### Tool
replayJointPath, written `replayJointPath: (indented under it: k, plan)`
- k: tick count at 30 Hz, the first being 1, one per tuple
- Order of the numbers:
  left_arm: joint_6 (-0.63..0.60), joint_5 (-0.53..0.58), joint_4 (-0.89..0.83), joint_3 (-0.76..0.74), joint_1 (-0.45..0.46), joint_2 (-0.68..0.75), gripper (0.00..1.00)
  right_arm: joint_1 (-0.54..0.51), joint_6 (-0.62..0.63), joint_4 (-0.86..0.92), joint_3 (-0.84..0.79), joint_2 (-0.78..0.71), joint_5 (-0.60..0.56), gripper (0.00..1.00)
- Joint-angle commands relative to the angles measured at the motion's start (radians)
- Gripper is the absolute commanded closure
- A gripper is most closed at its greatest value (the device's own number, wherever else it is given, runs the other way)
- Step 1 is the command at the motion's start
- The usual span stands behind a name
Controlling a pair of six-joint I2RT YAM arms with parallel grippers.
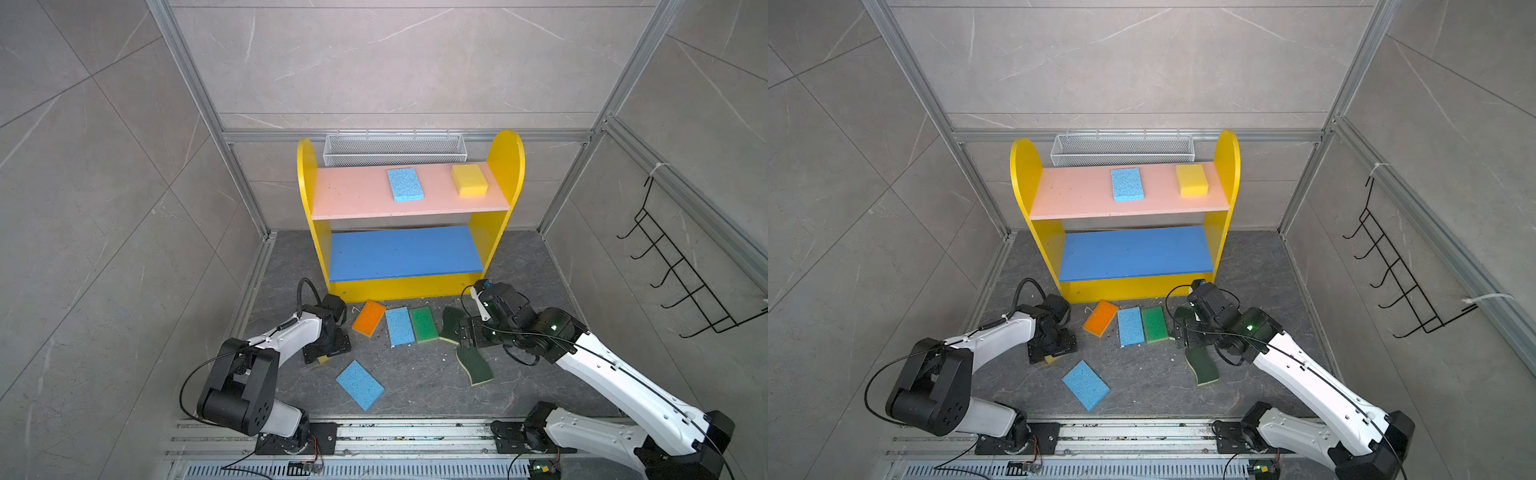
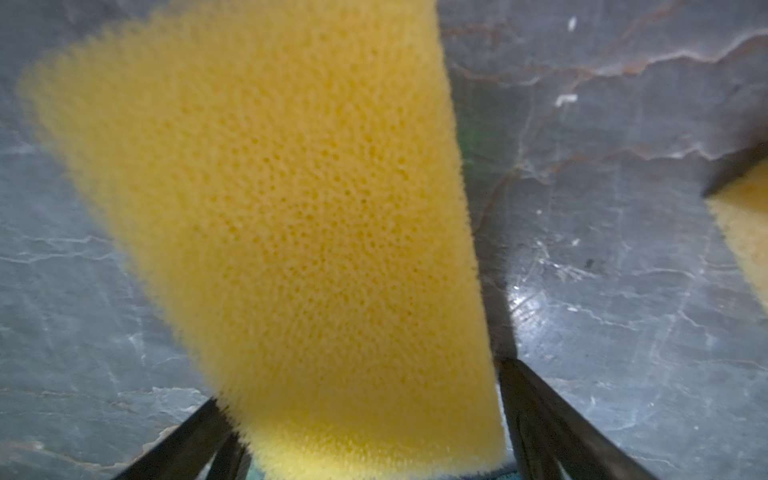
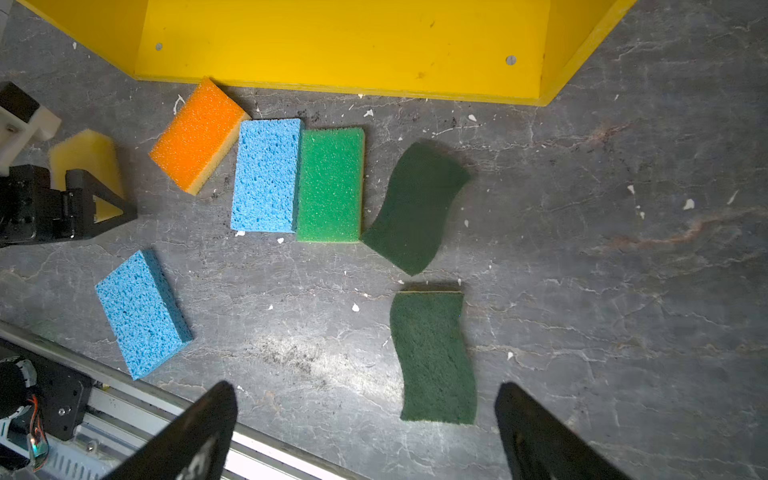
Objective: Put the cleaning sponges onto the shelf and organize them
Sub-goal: 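Close the left gripper on the yellow sponge and lift it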
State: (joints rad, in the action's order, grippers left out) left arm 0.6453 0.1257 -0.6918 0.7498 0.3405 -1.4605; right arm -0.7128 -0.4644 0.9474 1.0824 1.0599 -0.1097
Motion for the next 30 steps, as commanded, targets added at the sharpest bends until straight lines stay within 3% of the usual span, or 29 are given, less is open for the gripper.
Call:
replayJointPath:
  k: [1, 8, 20, 30]
  plan:
    - [0.087, 0.043, -0.009, -0.021, -0.004, -0.003, 0.07, 0.003, -0.002, 0.019, -0.016, -0.02, -0.019, 0.01]
    - [0.153, -0.03, 0.065, -0.031, -0.004, 0.044, 0.05, 0.004, 0.009, 0.025, -0.011, -0.02, -0.027, 0.01]
    - [0.176, 0.037, 0.046, -0.047, -0.019, 0.003, 0.12, 0.003, 0.006, 0.019, -0.018, -0.011, -0.018, 0.01]
    - [0.167, -0.012, 0.091, -0.099, -0.095, 0.075, 0.13, 0.003, -0.003, 0.01, -0.008, 0.012, -0.001, 0.01]
